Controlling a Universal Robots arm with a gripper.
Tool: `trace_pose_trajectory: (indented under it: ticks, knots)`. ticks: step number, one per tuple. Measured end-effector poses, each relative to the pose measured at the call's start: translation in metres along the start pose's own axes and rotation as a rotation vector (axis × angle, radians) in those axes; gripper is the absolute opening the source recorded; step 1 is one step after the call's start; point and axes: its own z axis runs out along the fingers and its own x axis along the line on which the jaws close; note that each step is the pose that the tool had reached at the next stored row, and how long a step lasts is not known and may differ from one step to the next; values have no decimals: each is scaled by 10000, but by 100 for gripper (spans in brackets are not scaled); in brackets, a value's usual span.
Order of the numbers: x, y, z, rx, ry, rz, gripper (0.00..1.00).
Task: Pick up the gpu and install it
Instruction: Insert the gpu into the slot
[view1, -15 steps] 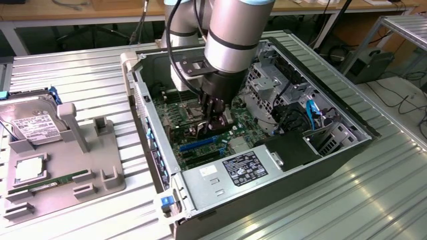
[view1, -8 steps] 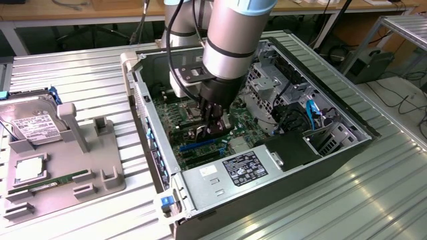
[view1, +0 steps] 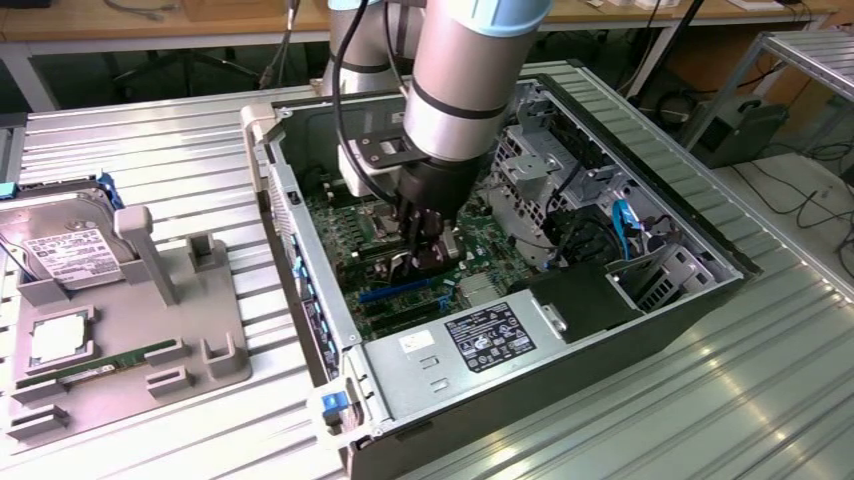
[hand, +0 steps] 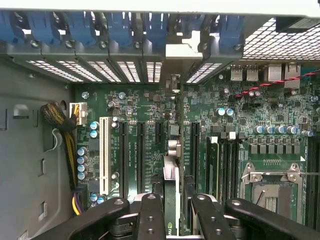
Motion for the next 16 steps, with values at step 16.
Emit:
trace_pose_trajectory:
  ticks: [16]
  knots:
    - [-29,26,177,-308,-8,77,26]
